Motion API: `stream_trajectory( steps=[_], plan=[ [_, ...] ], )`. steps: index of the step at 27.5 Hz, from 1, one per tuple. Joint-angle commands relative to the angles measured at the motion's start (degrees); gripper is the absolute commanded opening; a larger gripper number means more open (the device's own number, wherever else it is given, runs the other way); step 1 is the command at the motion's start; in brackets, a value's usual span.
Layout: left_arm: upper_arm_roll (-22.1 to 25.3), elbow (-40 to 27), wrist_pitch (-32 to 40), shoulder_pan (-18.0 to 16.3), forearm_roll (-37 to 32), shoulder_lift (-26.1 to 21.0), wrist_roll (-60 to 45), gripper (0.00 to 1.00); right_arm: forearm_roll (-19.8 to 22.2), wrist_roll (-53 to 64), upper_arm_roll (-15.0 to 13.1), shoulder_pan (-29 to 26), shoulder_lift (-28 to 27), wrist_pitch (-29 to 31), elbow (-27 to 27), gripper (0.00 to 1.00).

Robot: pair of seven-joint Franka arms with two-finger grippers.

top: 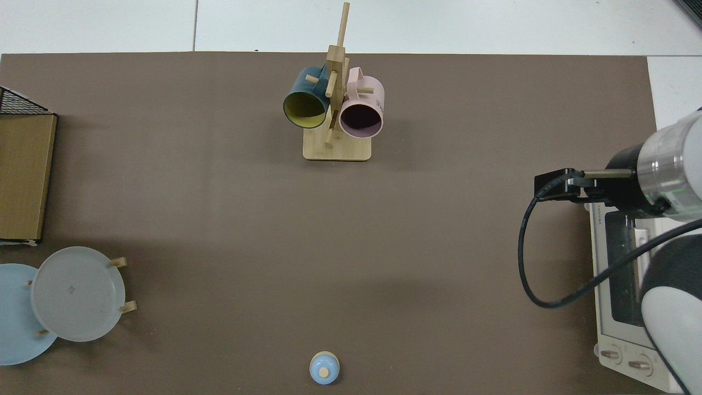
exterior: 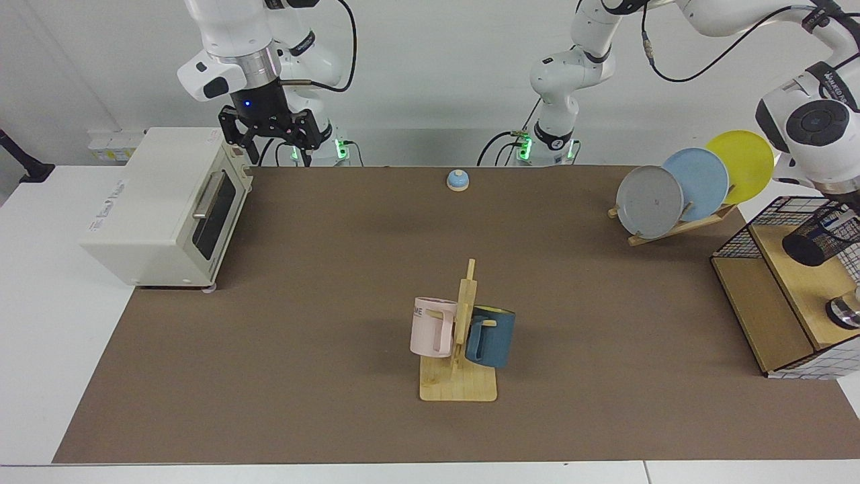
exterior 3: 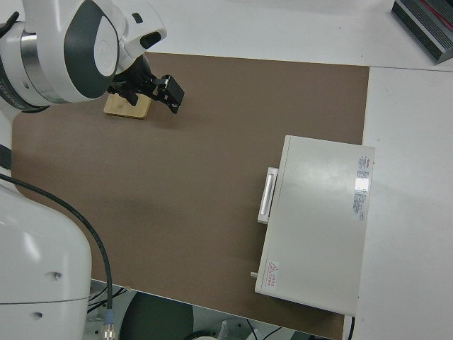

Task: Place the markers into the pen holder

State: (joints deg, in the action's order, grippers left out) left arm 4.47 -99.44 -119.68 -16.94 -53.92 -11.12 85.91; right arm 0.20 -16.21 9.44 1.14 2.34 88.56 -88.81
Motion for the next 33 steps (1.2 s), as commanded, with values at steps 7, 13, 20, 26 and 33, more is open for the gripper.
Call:
stream_trajectory(
  steps=[7,13,20,26,33],
  plan=[
    [0.01,-1.1,-1.96,-0.73,0.74,-0.04,0.84,0.0,-0.55,0.74,0.67,-1.14,1.0,1.18,-1.19,1.0],
    [0.1,-0.84,-1.96,-0.64,1.45,-0.22,1.28,0.28,-0.55,0.74,0.67,-1.23,1.0,1.18,-1.19,1.0],
    [0.1,-0.23,-2.05,-0.55,1.45,-0.48,1.28,0.56,-0.55,0.74,0.67,-1.22,1.0,1.18,-1.19,1.0],
    [0.27,1.62,-1.61,-0.2,1.53,-0.48,1.46,0.56,-0.55,0.74,0.67,-1.14,1.0,1.26,-1.19,1.0],
    [0.45,3.02,-0.55,1.47,1.97,1.18,1.46,0.57,-0.55,0.74,0.67,-1.14,1.0,1.26,-1.19,1.0]
  ],
)
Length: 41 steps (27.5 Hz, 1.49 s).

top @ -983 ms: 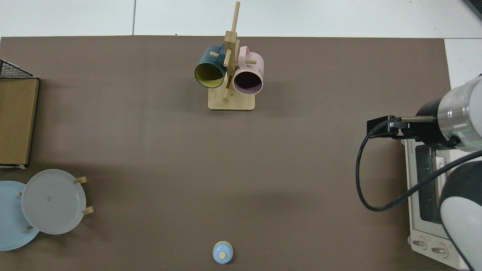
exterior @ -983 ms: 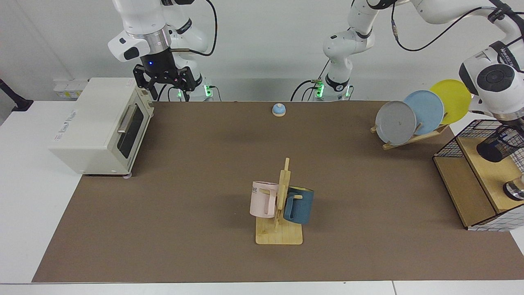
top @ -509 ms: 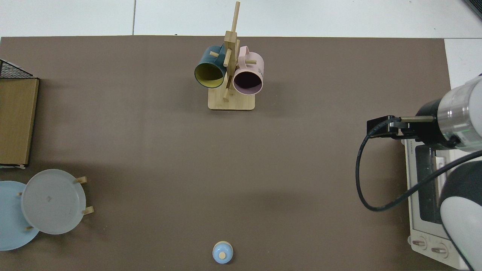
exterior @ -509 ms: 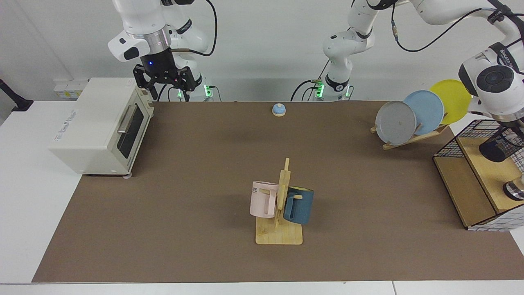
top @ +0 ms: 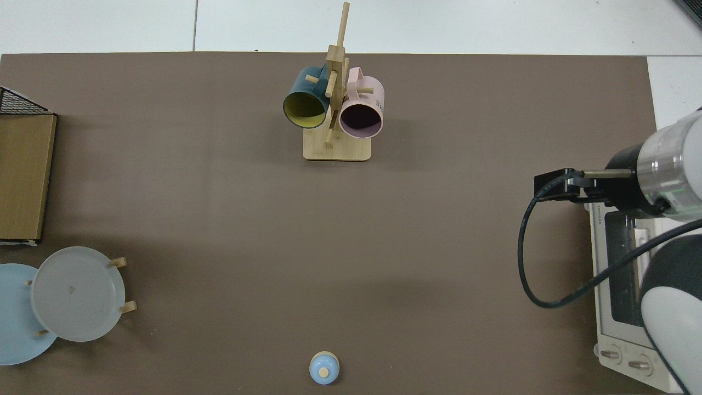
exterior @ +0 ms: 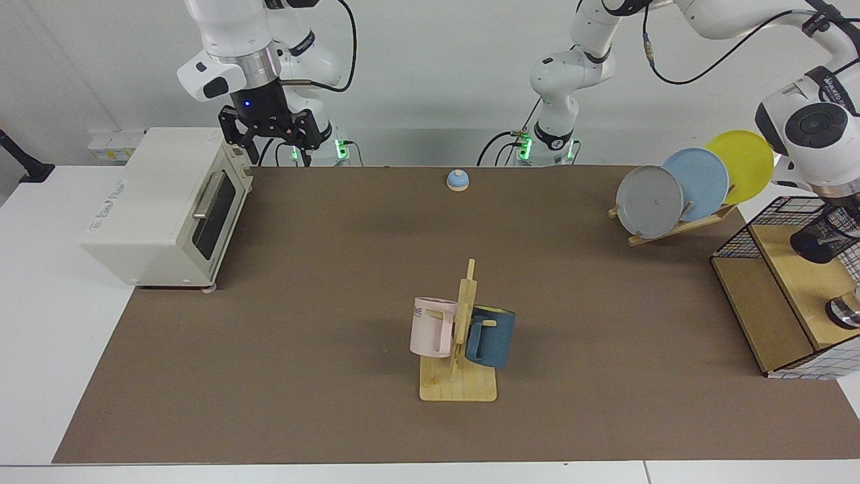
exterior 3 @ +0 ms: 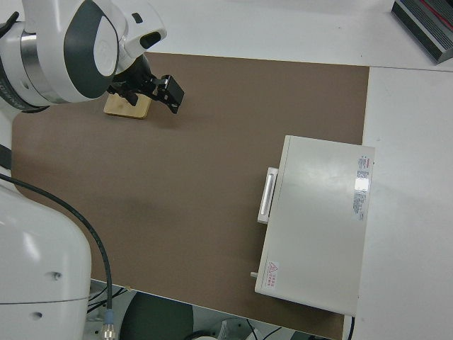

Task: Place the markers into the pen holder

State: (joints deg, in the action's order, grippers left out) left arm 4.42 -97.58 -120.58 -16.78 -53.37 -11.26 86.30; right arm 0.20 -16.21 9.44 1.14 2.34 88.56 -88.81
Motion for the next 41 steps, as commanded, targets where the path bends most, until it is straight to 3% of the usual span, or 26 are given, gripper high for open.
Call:
stream_trajectory(
  steps=[1,10,18,24,25,27,30,37,41],
  plan=[
    [0.5,1.25,0.61,1.49,1.87,1.67,0.97,0.57,-0.55,0.74,0.67,-1.14,1.0,1.18,-1.19,1.0],
    [0.5,2.05,6.05,4.38,9.94,6.59,0.27,0.58,-0.55,0.74,0.67,-1.14,1.0,1.18,-1.19,1.0],
    [0.5,1.96,13.25,7.11,21.36,12.39,-4.64,0.59,-0.55,0.74,0.67,-1.14,1.0,1.26,-1.19,1.0],
    [-0.82,1.61,18.88,9.39,30.08,14.86,-9.47,0.7,-0.55,0.74,0.67,-1.14,1.0,1.18,-1.19,1.0],
    [-1.08,1.61,20.11,9.92,30.69,15.12,-11.05,0.74,-0.55,0.74,0.67,-1.14,1.0,1.18,-1.19,1.0],
    [-1.17,1.61,21.96,10.89,32.71,15.39,-13.69,0.93,-0.55,0.74,0.67,-1.14,1.0,1.18,-1.19,1.0],
    [-0.65,1.61,23.72,12.38,37.89,15.56,-16.6,0.99,-0.55,0.74,0.67,-1.14,1.0,1.18,-1.19,1.0],
    [-3.19,1.69,27.85,13.0,42.03,16.18,-30.3,1.0,-0.55,0.74,0.67,-1.14,1.0,1.18,-1.19,1.0],
    [-3.46,1.87,29.25,15.2,45.11,16.18,-39.08,1.0,-0.55,0.74,0.67,-1.14,1.0,1.26,-1.19,1.0]
  ],
)
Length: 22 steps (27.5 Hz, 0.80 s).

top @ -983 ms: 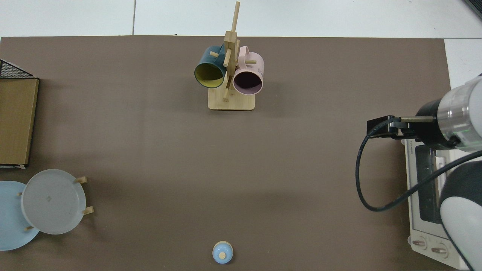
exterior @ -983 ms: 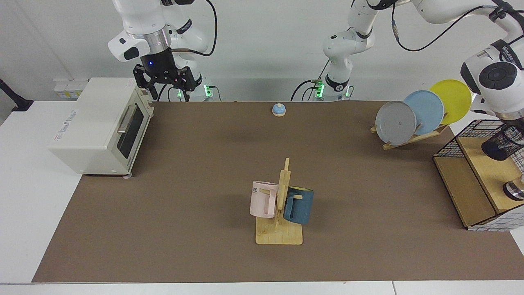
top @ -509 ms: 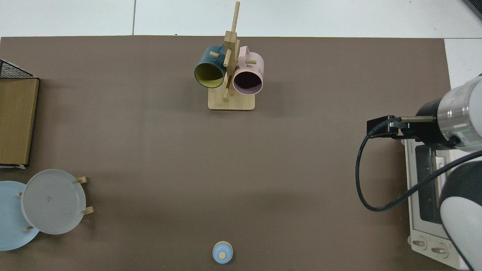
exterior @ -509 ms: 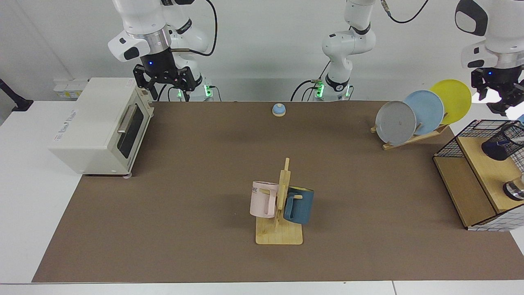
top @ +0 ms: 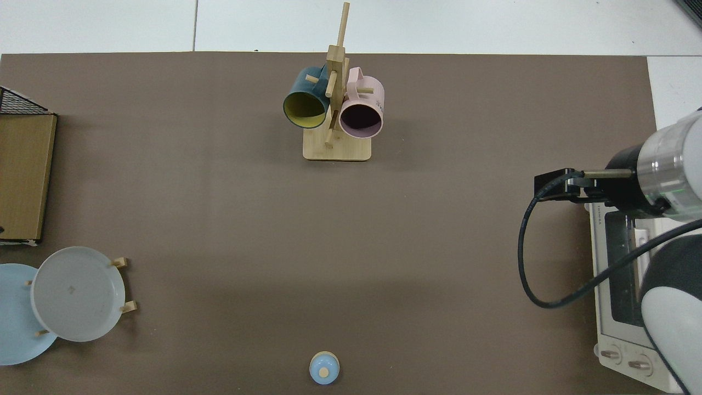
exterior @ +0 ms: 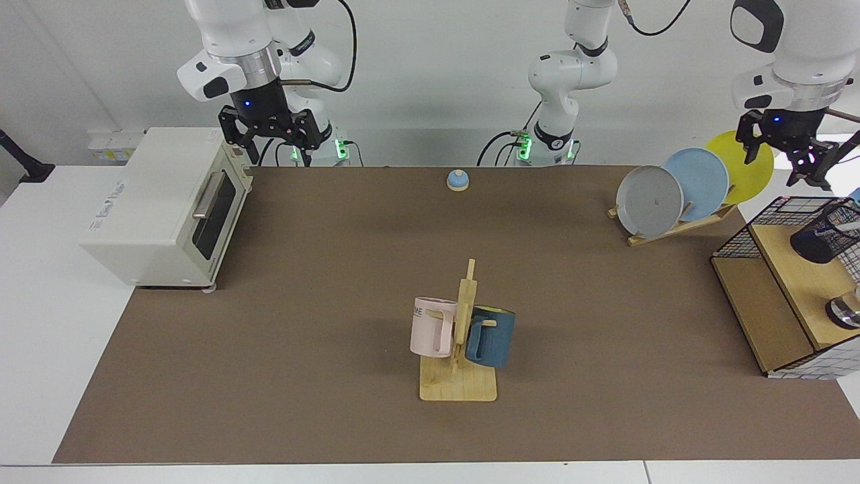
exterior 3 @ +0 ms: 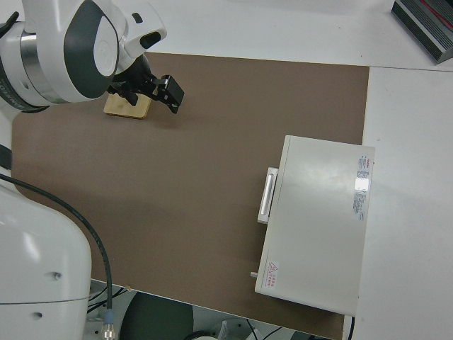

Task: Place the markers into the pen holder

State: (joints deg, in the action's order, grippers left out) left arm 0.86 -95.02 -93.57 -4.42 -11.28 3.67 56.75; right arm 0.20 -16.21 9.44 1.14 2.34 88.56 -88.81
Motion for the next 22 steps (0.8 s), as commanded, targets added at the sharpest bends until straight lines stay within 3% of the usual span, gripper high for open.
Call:
stream_trajectory(
  steps=[1,8,15,22],
  plan=[
    [0.02,-0.61,2.68,3.01,3.54,1.25,-11.81,1.0,-0.55,0.74,0.67,-1.14,0.99,1.18,-1.19,1.0],
    [-1.39,-0.61,4.89,4.59,4.25,1.6,-27.2,1.0,-0.55,0.74,0.67,-1.14,0.99,1.18,-1.19,1.0],
    [-2.09,-0.52,4.8,5.03,8.82,1.69,-33.62,1.0,-0.55,0.74,0.67,-1.14,0.99,1.18,-1.19,1.0],
    [-2.09,0.09,4.18,5.82,8.91,1.6,-34.77,1.0,-0.55,0.74,0.67,-1.14,0.99,1.18,-1.19,1.0]
  ],
)
